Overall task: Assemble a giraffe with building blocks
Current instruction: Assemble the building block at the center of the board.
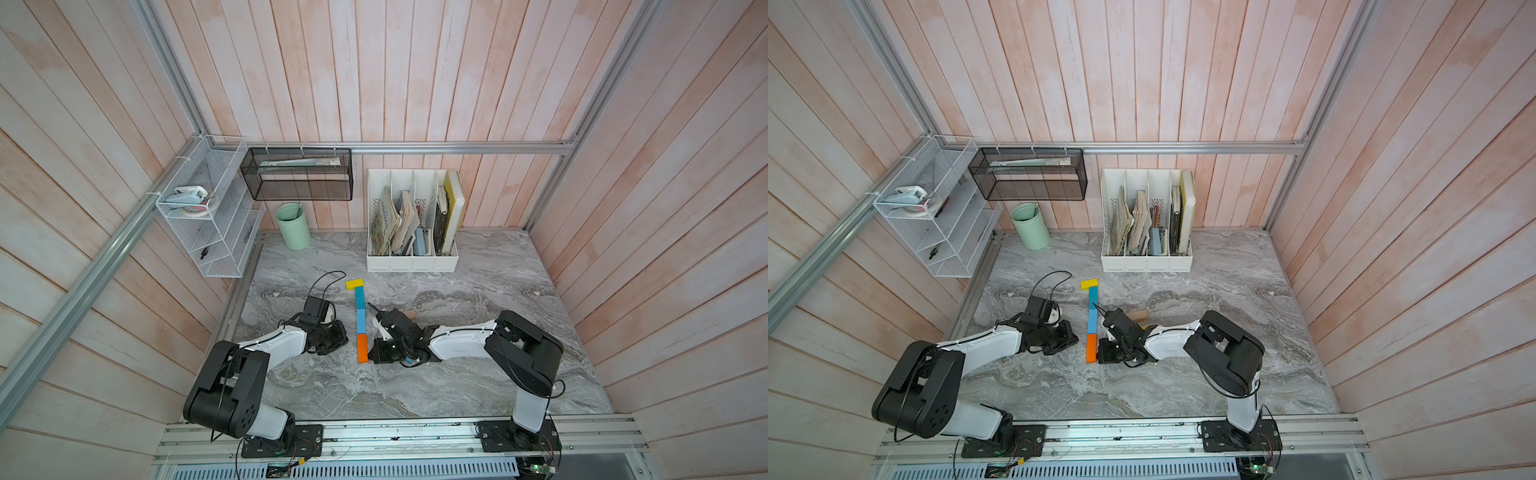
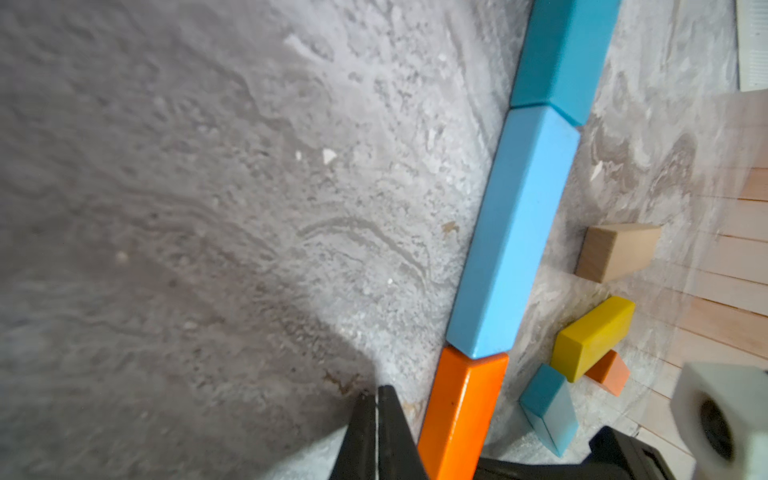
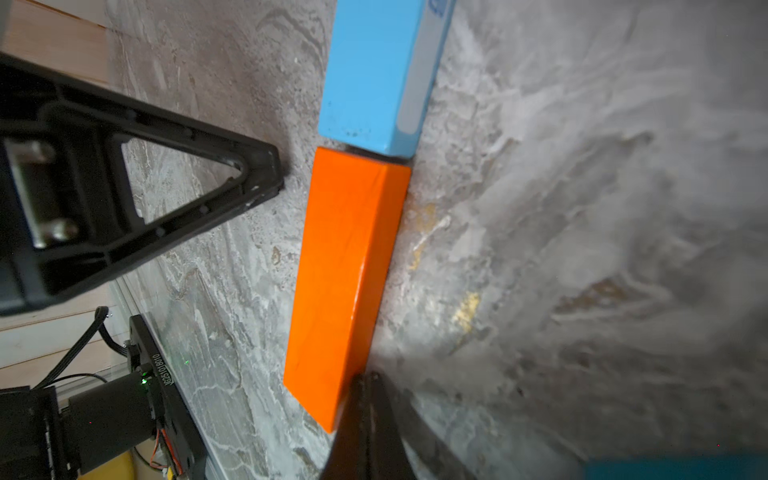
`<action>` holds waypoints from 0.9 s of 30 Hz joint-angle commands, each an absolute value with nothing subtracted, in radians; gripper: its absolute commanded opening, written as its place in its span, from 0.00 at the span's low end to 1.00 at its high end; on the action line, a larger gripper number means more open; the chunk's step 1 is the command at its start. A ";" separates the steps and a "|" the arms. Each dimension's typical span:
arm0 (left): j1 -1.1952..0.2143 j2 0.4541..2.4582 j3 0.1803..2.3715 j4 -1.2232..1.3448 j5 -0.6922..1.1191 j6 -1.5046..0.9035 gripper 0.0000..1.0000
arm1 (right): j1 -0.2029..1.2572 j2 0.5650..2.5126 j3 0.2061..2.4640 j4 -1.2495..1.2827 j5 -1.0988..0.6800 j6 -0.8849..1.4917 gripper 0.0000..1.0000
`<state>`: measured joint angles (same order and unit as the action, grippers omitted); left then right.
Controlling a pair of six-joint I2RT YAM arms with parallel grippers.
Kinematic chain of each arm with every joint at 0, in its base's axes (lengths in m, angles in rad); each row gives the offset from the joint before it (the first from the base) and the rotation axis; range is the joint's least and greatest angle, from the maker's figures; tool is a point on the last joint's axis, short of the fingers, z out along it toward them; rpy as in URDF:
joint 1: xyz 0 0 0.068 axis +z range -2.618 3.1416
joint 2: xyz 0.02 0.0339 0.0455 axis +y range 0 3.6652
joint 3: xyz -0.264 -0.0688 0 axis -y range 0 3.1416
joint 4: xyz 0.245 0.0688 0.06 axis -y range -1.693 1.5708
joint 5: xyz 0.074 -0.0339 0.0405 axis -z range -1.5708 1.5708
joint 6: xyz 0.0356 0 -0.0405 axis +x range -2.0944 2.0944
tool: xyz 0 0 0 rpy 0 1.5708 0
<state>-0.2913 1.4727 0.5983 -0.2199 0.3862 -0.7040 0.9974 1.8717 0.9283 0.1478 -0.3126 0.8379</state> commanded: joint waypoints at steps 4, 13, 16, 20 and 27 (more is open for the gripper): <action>-0.301 1.486 0.599 -0.216 0.390 -0.707 0.10 | 1.005 1.906 0.909 0.101 -0.291 0.846 0.00; -0.305 1.483 0.602 -0.223 0.389 -0.704 0.09 | 1.005 1.925 0.928 0.100 -0.300 0.840 0.00; -0.305 1.479 0.600 -0.227 0.389 -0.704 0.09 | 1.005 1.931 0.935 0.098 -0.300 0.838 0.00; -0.305 1.473 0.597 -0.235 0.382 -0.701 0.09 | 0.999 1.915 0.927 0.079 -0.270 0.840 0.00; -0.305 1.420 0.585 -0.251 0.380 -0.706 0.14 | 1.007 1.747 0.932 -0.160 -0.004 0.757 0.01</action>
<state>-0.2985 1.4567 0.5976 -0.2333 0.3855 -0.7052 0.9977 1.8153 0.9234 0.0448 -0.1886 0.8177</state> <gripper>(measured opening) 0.129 0.039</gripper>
